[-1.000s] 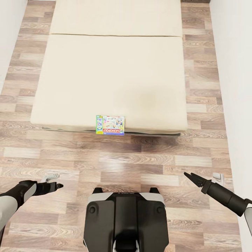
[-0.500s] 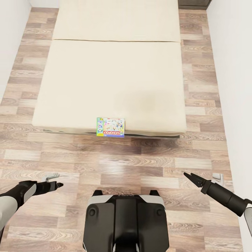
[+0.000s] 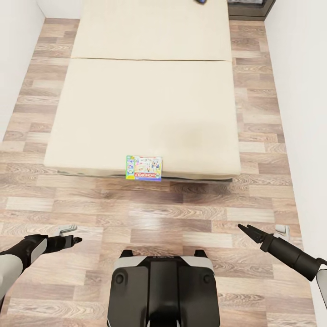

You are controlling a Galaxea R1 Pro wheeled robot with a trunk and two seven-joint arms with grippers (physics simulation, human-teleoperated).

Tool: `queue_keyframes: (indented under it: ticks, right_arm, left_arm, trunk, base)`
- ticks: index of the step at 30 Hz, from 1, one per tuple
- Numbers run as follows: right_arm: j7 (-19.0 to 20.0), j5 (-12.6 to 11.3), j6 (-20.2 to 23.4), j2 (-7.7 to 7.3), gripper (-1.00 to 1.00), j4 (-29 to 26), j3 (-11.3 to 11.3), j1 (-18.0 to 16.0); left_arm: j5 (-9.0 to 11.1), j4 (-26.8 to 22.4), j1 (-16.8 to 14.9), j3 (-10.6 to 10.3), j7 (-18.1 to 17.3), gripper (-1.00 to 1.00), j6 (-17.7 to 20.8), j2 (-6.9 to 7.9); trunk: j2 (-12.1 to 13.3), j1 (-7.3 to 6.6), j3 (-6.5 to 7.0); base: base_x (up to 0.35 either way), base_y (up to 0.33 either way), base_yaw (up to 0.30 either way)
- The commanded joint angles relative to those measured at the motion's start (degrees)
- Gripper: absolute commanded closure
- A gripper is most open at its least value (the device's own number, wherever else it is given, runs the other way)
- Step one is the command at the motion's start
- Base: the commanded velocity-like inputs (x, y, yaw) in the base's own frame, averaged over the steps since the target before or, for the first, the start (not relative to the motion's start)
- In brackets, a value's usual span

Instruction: Put all the toys in the child's room - the three board games (two on the bed and one on the table), the two jigsaw puzzles on the table, and the tennis ball on the table - inside the toy box on the table in the child's room.

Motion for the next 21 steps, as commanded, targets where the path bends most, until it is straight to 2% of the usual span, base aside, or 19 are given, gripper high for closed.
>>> queue_keyframes:
  ticks: [1, 21]
  right_arm:
    - [0.1, -0.2, 0.3, 0.0, -1.0, 0.0, 0.0, 0.0]
    - [-0.1, 0.1, 0.3, 0.0, -1.0, 0.0, 0.0, 0.0]
  left_arm:
    - [0.6, -0.1, 0.0, -0.5, 0.0, -1.0, 0.3, 0.05]
    - [0.6, 0.0, 0.1, -0.5, 0.0, -1.0, 0.3, 0.06]
  trunk:
    - [-0.1, 0.04, 0.04]
    - [-0.1, 0.04, 1.95]
  base:
    - [0.0, 0.0, 0.0]
    - [0.0, 0.0, 0.0]
